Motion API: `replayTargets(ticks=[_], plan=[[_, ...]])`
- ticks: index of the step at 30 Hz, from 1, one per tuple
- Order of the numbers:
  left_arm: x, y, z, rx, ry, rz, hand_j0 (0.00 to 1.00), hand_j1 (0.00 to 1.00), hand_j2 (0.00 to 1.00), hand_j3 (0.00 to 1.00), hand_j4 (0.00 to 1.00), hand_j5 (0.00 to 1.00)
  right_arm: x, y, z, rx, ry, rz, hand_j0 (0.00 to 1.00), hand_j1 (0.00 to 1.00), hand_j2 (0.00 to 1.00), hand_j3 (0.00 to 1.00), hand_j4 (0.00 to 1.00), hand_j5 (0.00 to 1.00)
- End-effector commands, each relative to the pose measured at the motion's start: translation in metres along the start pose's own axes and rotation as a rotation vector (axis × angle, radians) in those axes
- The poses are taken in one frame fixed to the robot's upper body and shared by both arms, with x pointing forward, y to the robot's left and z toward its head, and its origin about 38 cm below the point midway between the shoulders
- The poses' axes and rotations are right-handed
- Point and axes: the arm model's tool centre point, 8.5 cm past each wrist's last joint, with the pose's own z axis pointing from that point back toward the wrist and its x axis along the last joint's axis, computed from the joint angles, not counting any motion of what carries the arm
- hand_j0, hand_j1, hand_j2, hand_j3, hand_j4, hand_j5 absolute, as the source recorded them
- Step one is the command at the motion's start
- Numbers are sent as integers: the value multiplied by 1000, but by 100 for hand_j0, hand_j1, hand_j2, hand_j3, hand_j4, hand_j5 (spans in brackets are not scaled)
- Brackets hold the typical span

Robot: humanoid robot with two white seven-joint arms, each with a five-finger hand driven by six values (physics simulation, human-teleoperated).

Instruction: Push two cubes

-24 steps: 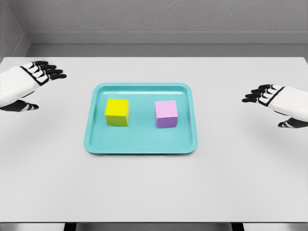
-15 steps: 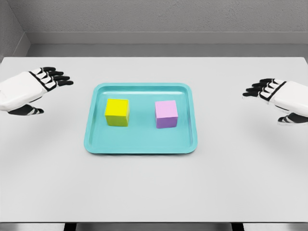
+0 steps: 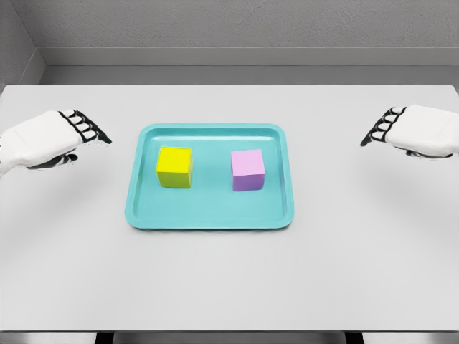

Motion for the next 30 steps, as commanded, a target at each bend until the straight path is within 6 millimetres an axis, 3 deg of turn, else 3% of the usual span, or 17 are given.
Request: replayTargets(ticks=[1, 5, 14, 23, 30], plan=[[12, -21, -16, -58, -25, 39, 74, 74, 74, 74, 74, 74, 13, 11, -16, 32, -50, -12, 77, 77, 77, 77, 77, 77], [14, -18, -27, -56, -42, 40, 74, 74, 74, 74, 74, 74, 16, -2, -45, 9, -93, -17, 75, 75, 75, 75, 75, 75], [12, -15, -33, -60, -51, 30, 74, 74, 74, 74, 74, 74, 35, 0, -99, 6, -168, -84, 71, 71, 71, 71, 71, 71], [13, -13, -36, -53, -55, 33, 74, 74, 74, 74, 74, 74, 40, 1, -115, 29, -161, -50, 70, 70, 70, 70, 70, 70], [18, -14, -40, -58, -72, 33, 74, 74, 74, 74, 74, 74, 52, -13, -117, -1, -190, -12, 69, 69, 69, 69, 69, 69]])
